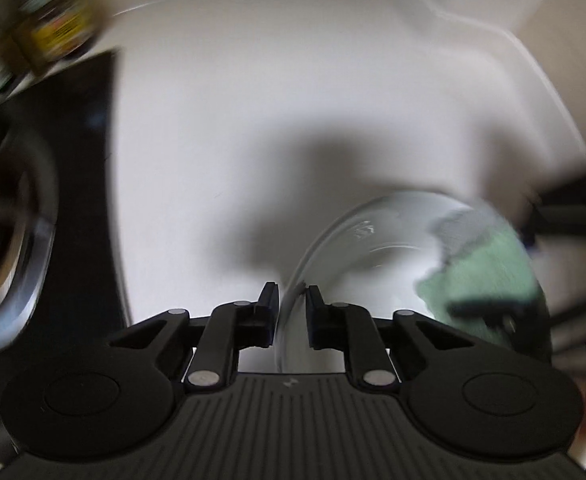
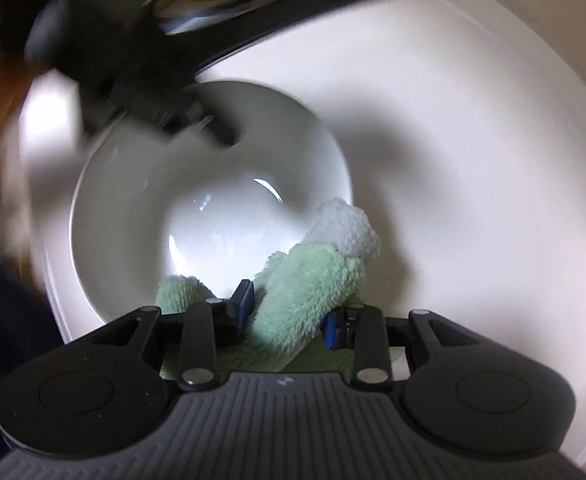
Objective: Clean bowl
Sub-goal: 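Rub the green towel around the bowl interior with the right gripper while the left gripper holds the rim, then sweep the towel along the bowl wall with the right gripper while the left gripper holds the rim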
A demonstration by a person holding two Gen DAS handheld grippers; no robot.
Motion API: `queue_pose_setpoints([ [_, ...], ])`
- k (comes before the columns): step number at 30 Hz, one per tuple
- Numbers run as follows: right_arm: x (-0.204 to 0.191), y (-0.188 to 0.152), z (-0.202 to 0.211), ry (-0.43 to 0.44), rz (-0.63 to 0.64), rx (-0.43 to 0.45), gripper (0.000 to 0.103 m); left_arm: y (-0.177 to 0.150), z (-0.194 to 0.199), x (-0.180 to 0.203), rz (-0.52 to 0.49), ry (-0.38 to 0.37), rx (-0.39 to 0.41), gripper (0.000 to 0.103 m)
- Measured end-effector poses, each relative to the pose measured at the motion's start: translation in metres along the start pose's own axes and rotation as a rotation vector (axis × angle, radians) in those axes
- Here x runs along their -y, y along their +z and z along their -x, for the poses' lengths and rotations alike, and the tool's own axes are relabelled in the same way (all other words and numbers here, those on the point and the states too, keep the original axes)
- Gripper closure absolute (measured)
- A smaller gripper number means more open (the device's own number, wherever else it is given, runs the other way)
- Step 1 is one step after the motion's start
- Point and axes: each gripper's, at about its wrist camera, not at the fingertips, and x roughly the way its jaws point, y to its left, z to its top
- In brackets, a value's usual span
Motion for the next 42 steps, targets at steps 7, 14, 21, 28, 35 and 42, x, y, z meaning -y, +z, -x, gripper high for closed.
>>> queue_pose_setpoints([
  [7,0.002,0.026,-0.003,0.021,0.489,-0.077,0.074,0.031,-0.009,0.025,-0.195,-0.01,-0.093,0.087],
  [14,0.013,0.011,-0.003,-0.04,0.137,-0.009,0.076,0.014,-0.004,-0.004,0.142,-0.061,0.056,0.075],
  [21,0.003,-0.059,0.027,-0.037,-0.853,0.188,0.074,-0.003,-0.01,-0.017,0.366,0.029,0.168,0.07],
  [28,-0.017,-0.072,0.014,-0.001,-1.057,0.274,0.071,-0.014,-0.007,-0.005,0.399,0.156,0.166,0.079],
  [35,0.009,-0.019,0.012,-0.077,-0.385,0.064,0.079,-0.007,0.004,0.0,0.067,0.078,0.062,0.089],
  [42,0.004,0.001,0.011,-0.12,0.17,-0.001,0.077,0.023,-0.009,0.006,-0.038,0.08,0.001,0.083],
])
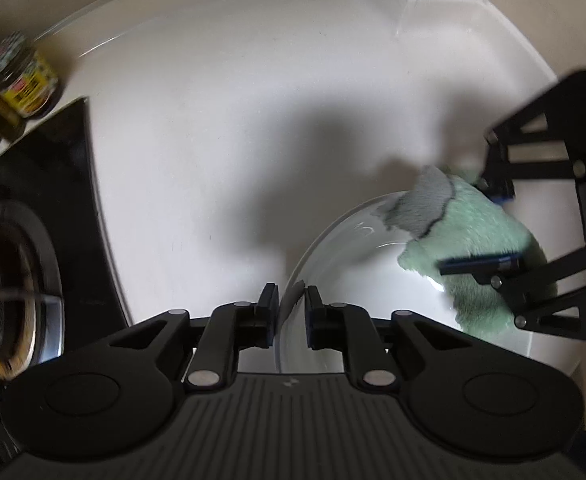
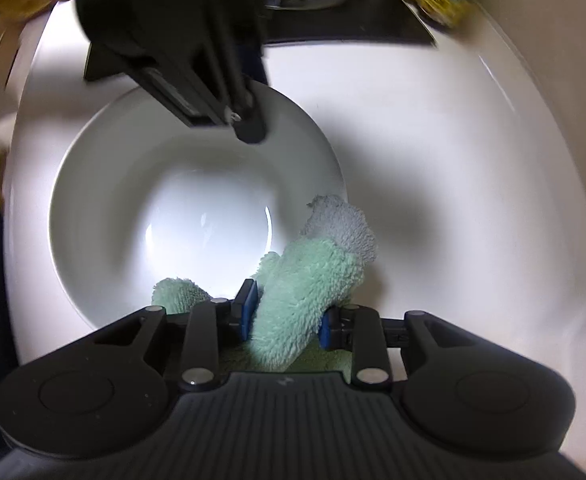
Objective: Clean bowl
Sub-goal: 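Sweep the towel along the bowl wall with the right gripper while the left gripper holds the rim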
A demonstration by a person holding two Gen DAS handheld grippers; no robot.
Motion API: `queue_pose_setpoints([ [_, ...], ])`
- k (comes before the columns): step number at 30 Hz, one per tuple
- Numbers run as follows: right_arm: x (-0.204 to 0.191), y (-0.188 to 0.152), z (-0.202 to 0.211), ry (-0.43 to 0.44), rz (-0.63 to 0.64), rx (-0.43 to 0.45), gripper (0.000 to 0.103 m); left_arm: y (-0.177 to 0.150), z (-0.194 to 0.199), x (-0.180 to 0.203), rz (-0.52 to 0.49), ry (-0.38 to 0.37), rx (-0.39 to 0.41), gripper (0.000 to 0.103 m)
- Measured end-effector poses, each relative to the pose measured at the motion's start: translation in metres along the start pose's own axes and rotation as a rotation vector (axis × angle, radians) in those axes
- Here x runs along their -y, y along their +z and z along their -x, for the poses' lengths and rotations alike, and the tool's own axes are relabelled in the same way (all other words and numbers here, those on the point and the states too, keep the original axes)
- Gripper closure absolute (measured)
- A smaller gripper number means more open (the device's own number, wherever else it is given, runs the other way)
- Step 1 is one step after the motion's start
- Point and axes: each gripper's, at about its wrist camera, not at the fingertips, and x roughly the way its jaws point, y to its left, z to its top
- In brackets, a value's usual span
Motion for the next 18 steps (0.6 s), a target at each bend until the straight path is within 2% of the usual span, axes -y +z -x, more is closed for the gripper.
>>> queue_pose_setpoints([
  [4,-0.008,-0.016,0.009,-0.032,-0.169,0.05,0.078,-0.013,0.003,0.004,0.101,0.029,0.099,0.072],
  [10,-0.019,-0.049,0.019,-0.069,-0.667,0.139,0.079,-0.025,0.003,0.019,0.2,0.103,0.151,0.065],
  [12,-0.029,-0.063,0.025,-0.062,-0.907,0.172,0.078,-0.026,0.001,0.021,0.227,0.122,0.16,0.063],
  [13,-0.032,-0.067,0.027,-0.063,-0.979,0.184,0.077,-0.022,-0.005,0.013,0.244,0.125,0.161,0.063],
  [15,-0.036,-0.06,0.014,-0.063,-1.127,0.21,0.073,-0.022,-0.005,0.01,0.303,0.134,0.158,0.062],
  [17,-0.033,-0.047,-0.006,-0.071,-1.203,0.219,0.072,-0.026,-0.002,0.013,0.359,0.158,0.145,0.063],
  [18,-0.031,-0.04,-0.014,-0.077,-1.224,0.218,0.072,-0.029,-0.001,0.014,0.392,0.176,0.132,0.066],
])
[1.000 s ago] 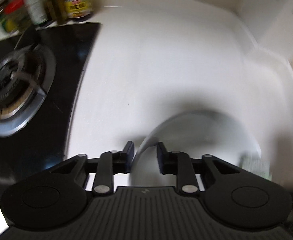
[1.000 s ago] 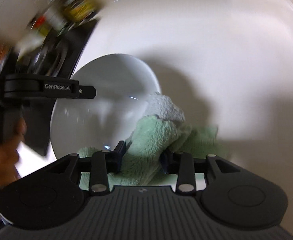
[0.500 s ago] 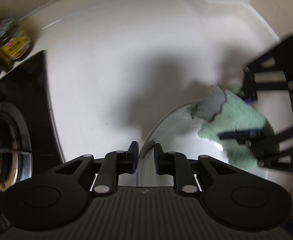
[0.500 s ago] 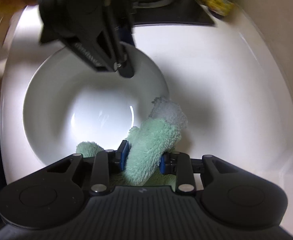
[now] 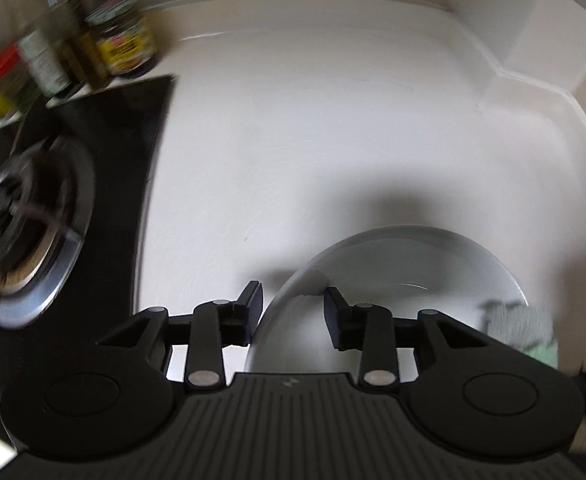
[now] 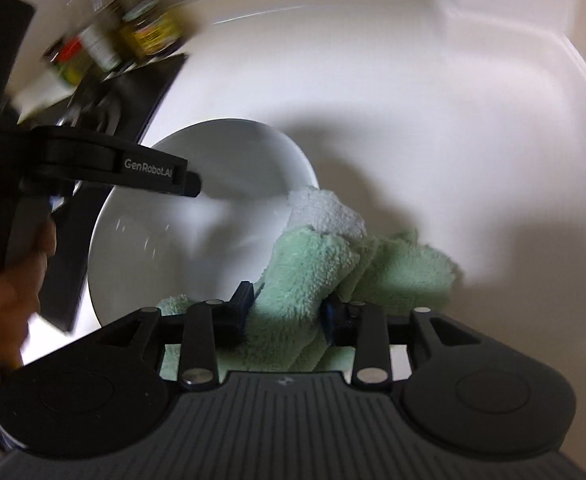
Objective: Clean bowl
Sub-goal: 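Sweep the towel along the bowl wall with the right gripper while the left gripper holds the rim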
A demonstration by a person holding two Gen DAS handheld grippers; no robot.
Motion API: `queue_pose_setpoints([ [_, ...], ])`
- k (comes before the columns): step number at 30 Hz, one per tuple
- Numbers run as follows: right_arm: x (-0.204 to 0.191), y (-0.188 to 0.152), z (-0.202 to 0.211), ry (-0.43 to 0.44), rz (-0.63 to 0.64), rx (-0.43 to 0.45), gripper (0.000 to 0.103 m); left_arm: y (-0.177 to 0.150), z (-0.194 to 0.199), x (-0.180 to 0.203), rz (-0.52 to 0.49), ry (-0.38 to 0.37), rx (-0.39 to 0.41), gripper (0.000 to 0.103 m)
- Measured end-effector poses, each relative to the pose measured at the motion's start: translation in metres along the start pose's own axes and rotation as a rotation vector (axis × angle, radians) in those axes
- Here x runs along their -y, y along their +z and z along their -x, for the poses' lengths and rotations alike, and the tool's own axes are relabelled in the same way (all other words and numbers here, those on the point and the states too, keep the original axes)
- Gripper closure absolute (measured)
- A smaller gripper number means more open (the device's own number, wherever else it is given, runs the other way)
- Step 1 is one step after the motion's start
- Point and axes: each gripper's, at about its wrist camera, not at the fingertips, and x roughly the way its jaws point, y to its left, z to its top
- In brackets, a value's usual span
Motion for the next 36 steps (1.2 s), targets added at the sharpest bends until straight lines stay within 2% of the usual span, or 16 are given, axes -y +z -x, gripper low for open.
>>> queue_pose_setpoints([
  [2,-0.006,0.008,-0.015,-0.007,0.04,-0.022,0.074,-0.006,0.003,0.0,0.017,0.027,-0.015,0.071],
  [3,-0.007,0.012,-0.02,-0.009,0.084,-0.037,0.079,-0.009,0.005,0.0,-0.002,0.034,-0.018,0.074],
  [6,-0.003,0.019,-0.015,0.006,0.306,-0.069,0.081,-0.014,0.008,-0.003,-0.092,0.003,-0.047,0.084],
  [8,-0.006,0.029,-0.017,0.028,0.545,-0.128,0.081,-0.014,0.009,-0.006,-0.159,-0.051,-0.071,0.085],
  [10,-0.008,0.034,-0.019,0.046,0.684,-0.154,0.08,-0.011,0.01,-0.007,-0.226,-0.094,-0.086,0.085],
  [14,-0.018,0.045,-0.025,0.147,1.083,-0.205,0.079,0.005,0.011,-0.002,-0.376,-0.167,-0.095,0.085],
  [18,-0.031,0.049,-0.029,0.219,1.353,-0.205,0.079,0.028,0.001,0.015,-0.497,-0.203,-0.156,0.084],
  [21,-0.034,0.054,-0.036,0.242,1.398,-0.228,0.078,0.037,-0.006,0.02,-0.498,-0.204,-0.205,0.082],
  [22,-0.032,0.054,-0.036,0.248,1.384,-0.226,0.078,0.039,-0.007,0.018,-0.459,-0.214,-0.211,0.081],
  [23,-0.028,0.054,-0.037,0.252,1.346,-0.219,0.078,0.041,-0.009,0.011,-0.379,-0.24,-0.207,0.075],
  [25,-0.022,0.052,-0.035,0.237,1.26,-0.191,0.077,0.04,-0.012,-0.003,-0.219,-0.282,-0.193,0.072],
  [28,-0.017,0.041,-0.027,0.12,1.044,-0.131,0.078,0.034,-0.012,-0.012,-0.108,-0.279,-0.154,0.07],
  [29,-0.015,0.036,-0.023,0.053,0.889,-0.111,0.078,0.031,-0.01,-0.013,-0.085,-0.254,-0.123,0.069],
  [31,-0.009,0.028,-0.013,-0.008,0.631,-0.071,0.078,0.026,-0.009,-0.017,-0.022,-0.237,-0.104,0.069],
  [34,-0.002,0.008,0.004,-0.031,0.27,-0.03,0.075,0.018,-0.008,-0.021,0.073,-0.228,-0.092,0.065],
  [36,0.004,-0.004,0.012,-0.006,0.1,-0.005,0.071,0.007,-0.004,-0.019,0.131,-0.193,-0.065,0.062],
])
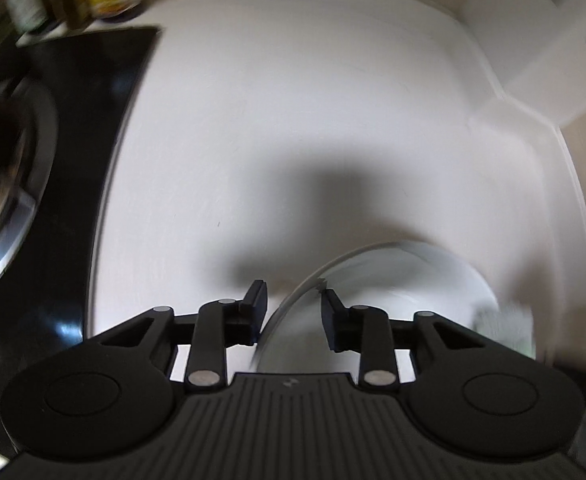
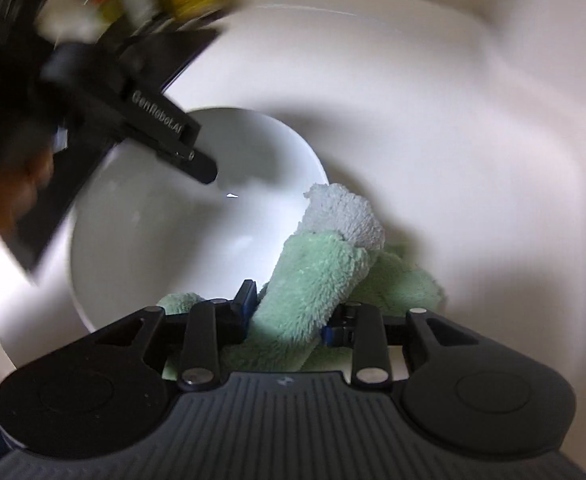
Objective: Clean bowl
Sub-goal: 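Sweep the towel along the bowl wall with the right gripper while the left gripper holds the rim, then wipe the bowl rim with the right gripper's towel while the left gripper holds the bowl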
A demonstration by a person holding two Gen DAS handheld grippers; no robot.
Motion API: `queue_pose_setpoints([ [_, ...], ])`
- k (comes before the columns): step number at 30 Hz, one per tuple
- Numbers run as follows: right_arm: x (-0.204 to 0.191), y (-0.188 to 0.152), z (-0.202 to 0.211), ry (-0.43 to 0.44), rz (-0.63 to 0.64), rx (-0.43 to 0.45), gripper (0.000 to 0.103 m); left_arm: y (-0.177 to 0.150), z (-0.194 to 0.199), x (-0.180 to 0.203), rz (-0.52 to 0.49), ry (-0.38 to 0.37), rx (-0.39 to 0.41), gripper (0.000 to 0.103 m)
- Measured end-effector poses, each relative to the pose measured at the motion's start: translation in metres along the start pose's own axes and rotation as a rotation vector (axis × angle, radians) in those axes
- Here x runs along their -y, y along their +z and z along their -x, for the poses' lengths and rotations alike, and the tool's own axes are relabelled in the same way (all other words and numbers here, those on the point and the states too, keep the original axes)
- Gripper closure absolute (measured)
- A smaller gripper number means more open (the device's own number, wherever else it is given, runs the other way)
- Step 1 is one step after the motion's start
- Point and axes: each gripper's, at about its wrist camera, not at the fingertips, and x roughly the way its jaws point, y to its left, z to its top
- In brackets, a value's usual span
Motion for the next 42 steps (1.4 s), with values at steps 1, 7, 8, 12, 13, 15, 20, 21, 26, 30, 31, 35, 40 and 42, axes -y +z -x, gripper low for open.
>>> queue_pose_setpoints([
  [1,0.003,-0.004,0.001,0.014,-0.073,0.008,0.07,-0.005,0.001,0.001,0.013,0.017,0.016,0.061],
  [7,0.008,0.012,-0.016,0.049,0.012,-0.057,0.073,-0.024,0.009,0.006,-0.061,0.091,-0.021,0.08],
  [8,0.004,0.021,-0.021,0.059,0.145,-0.086,0.073,-0.024,0.009,0.006,-0.119,0.08,-0.051,0.083],
  [12,-0.008,0.045,-0.032,0.1,0.549,-0.175,0.073,-0.018,0.012,0.016,-0.386,0.043,-0.118,0.084],
  [13,-0.012,0.049,-0.034,0.111,0.65,-0.189,0.073,-0.016,0.013,0.02,-0.445,0.038,-0.122,0.084],
  [15,-0.021,0.057,-0.04,0.144,0.867,-0.221,0.073,-0.01,0.013,0.031,-0.571,0.03,-0.136,0.084],
  [20,-0.038,0.071,-0.051,0.244,1.197,-0.265,0.073,0.007,0.008,0.056,-0.679,-0.006,-0.213,0.083],
  [21,-0.041,0.074,-0.054,0.254,1.234,-0.278,0.073,0.01,0.005,0.058,-0.666,-0.008,-0.226,0.082],
  [26,-0.027,0.074,-0.056,0.244,1.079,-0.229,0.074,0.013,0.005,0.03,-0.378,-0.087,-0.164,0.068],
  [30,-0.012,0.054,-0.047,0.129,0.68,-0.125,0.076,0.0,0.003,0.015,-0.219,-0.047,-0.094,0.068],
  [31,-0.011,0.048,-0.043,0.096,0.563,-0.104,0.076,0.005,-0.002,0.012,-0.171,-0.033,-0.079,0.067],
  [35,-0.011,0.017,-0.028,0.02,0.081,-0.035,0.072,-0.001,0.0,0.008,-0.044,-0.007,-0.022,0.061],
  [40,-0.013,0.007,-0.029,0.023,0.06,-0.015,0.07,-0.011,0.003,0.014,-0.108,0.056,-0.06,0.073],
  [42,-0.014,0.019,-0.036,0.068,0.254,-0.06,0.071,-0.008,0.005,0.017,-0.225,0.045,-0.123,0.085],
])
